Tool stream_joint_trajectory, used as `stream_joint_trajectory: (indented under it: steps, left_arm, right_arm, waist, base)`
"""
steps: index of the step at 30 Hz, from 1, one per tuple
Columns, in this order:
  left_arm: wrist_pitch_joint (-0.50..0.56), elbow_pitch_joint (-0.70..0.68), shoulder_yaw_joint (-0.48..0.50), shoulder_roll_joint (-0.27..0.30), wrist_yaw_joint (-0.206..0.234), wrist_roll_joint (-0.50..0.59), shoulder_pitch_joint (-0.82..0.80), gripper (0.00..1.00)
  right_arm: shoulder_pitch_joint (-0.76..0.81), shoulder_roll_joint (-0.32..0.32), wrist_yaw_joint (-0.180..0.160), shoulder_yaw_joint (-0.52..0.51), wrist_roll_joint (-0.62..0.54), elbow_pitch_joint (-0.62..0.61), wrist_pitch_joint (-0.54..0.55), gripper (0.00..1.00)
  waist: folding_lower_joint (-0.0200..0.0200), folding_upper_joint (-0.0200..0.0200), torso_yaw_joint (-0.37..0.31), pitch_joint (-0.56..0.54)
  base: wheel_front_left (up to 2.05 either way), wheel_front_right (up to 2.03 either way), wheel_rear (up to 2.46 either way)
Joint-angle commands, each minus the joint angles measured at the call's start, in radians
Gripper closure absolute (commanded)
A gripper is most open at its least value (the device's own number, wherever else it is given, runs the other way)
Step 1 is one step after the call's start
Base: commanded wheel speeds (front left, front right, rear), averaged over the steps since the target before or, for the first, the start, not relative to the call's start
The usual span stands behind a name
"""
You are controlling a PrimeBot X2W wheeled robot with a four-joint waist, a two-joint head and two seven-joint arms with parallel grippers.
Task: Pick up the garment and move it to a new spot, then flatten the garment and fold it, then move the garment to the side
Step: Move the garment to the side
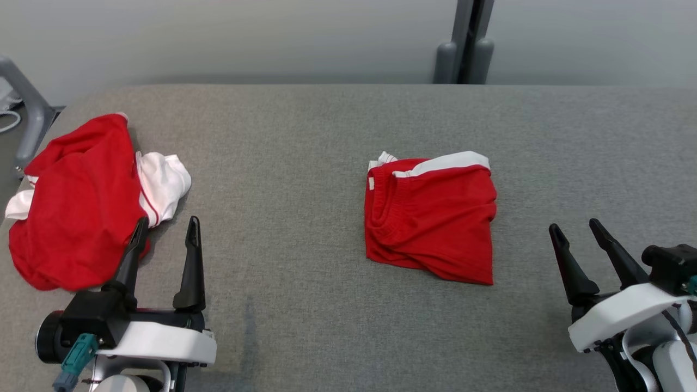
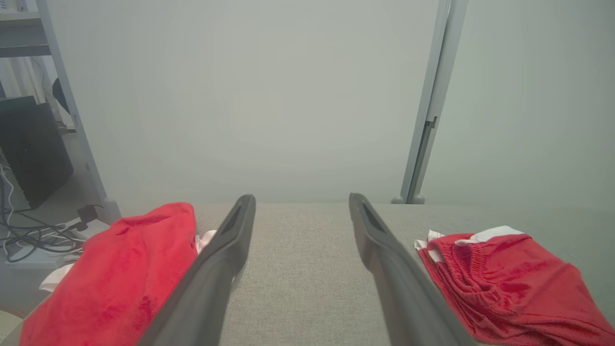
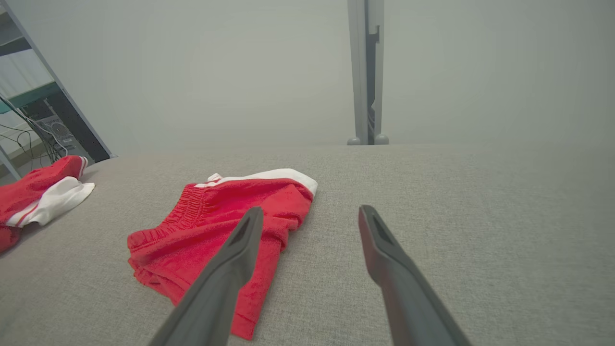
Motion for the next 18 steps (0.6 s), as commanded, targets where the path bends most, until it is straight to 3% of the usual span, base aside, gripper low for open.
stream_joint_trajectory:
  steps: [1, 11, 16, 17, 18]
  left_arm:
    - [-0.015, 0.012, 0.002, -0.006, -0.007, 0.005, -0.037, 0.0]
    - [-0.055, 0.055, 0.011, -0.034, -0.036, 0.0, -0.105, 0.0]
    - [-0.067, 0.073, 0.017, -0.042, -0.048, 0.009, -0.135, 0.0]
    - [-0.069, 0.077, 0.02, -0.043, -0.05, 0.009, -0.139, 0.0]
    - [-0.069, 0.079, 0.023, -0.043, -0.052, 0.01, -0.144, 0.0]
  right_arm:
    - [-0.044, -0.013, 0.0, 0.028, 0.013, 0.043, -0.011, 0.0]
    - [-0.173, -0.032, 0.0, 0.147, 0.066, 0.237, -0.009, 0.0]
    - [-0.222, -0.029, 0.0, 0.188, 0.105, 0.336, 0.048, 0.0]
    - [-0.225, -0.026, 0.0, 0.2, 0.118, 0.347, 0.063, 0.42]
    - [-0.231, -0.027, 0.0, 0.207, 0.125, 0.353, 0.071, 0.77]
  waist:
    - [0.0, -0.0001, 0.066, 0.082]
    - [0.0, -0.0001, 0.116, 0.165]
    - [0.0, -0.0001, 0.122, 0.187]
    - [0.0, -0.0001, 0.121, 0.189]
    - [0.0, -0.0001, 0.119, 0.191]
  base:
    - [0.0, 0.0, 0.0]
    - [0.0, 0.0, 0.0]
    - [0.0, 0.0, 0.0]
    - [0.0, 0.0, 0.0]
    - [0.0, 0.0, 0.0]
